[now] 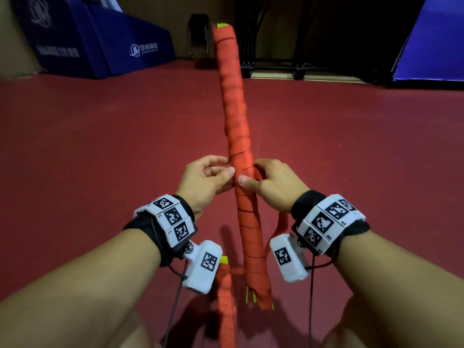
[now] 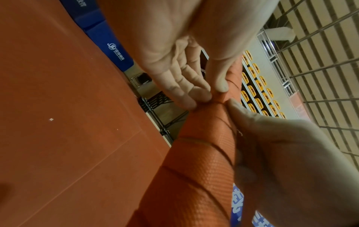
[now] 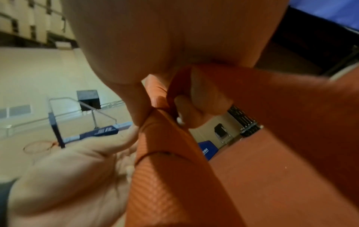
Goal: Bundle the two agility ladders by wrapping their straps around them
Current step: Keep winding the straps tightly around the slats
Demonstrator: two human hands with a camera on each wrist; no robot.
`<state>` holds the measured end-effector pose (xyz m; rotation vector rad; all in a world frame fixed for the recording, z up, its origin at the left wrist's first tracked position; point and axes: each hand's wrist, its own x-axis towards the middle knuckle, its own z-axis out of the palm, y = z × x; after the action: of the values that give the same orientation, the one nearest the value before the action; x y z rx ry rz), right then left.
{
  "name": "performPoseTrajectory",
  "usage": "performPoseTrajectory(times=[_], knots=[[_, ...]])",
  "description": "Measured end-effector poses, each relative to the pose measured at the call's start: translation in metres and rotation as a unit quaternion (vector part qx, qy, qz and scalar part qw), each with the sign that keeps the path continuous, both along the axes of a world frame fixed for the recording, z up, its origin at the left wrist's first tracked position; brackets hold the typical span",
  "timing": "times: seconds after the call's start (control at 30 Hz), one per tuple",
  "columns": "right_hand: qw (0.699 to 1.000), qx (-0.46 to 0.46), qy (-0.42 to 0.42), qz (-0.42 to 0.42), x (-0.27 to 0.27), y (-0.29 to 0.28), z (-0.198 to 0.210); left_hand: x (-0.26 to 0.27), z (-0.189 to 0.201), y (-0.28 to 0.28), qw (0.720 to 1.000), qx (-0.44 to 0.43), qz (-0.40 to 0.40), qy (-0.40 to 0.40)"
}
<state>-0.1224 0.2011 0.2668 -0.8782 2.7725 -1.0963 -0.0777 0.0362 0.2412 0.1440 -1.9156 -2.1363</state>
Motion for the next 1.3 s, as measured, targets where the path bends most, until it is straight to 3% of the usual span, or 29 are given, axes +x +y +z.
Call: performPoseTrajectory(times=[0.17,0.3,0.7,0.83,1.3], knots=[[0.994,-0.103,-0.026,0.042,-0.003,-0.001,-0.002,0.003,-0.003,-0.002,0.996,0.017,-0.085,-0.039],[0.995,-0.087,-0.005,0.056,-0.005,-0.001,-0.005,0.007,-0.002,-0.005,0.989,0.039,-0.14,-0.036],[0.999,-0.031,0.028,0.005,-0.007,0.004,-0.003,0.008,-0.002,-0.01,0.989,0.028,-0.133,-0.051],[0.999,-0.01,0.034,-0.035,-0.007,0.004,-0.003,0.007,-0.003,-0.01,0.994,0.03,-0.092,-0.058],[0.996,0.03,0.075,-0.025,0.004,-0.014,-0.006,0.002,-0.003,0.0,0.998,0.004,-0.01,-0.06]])
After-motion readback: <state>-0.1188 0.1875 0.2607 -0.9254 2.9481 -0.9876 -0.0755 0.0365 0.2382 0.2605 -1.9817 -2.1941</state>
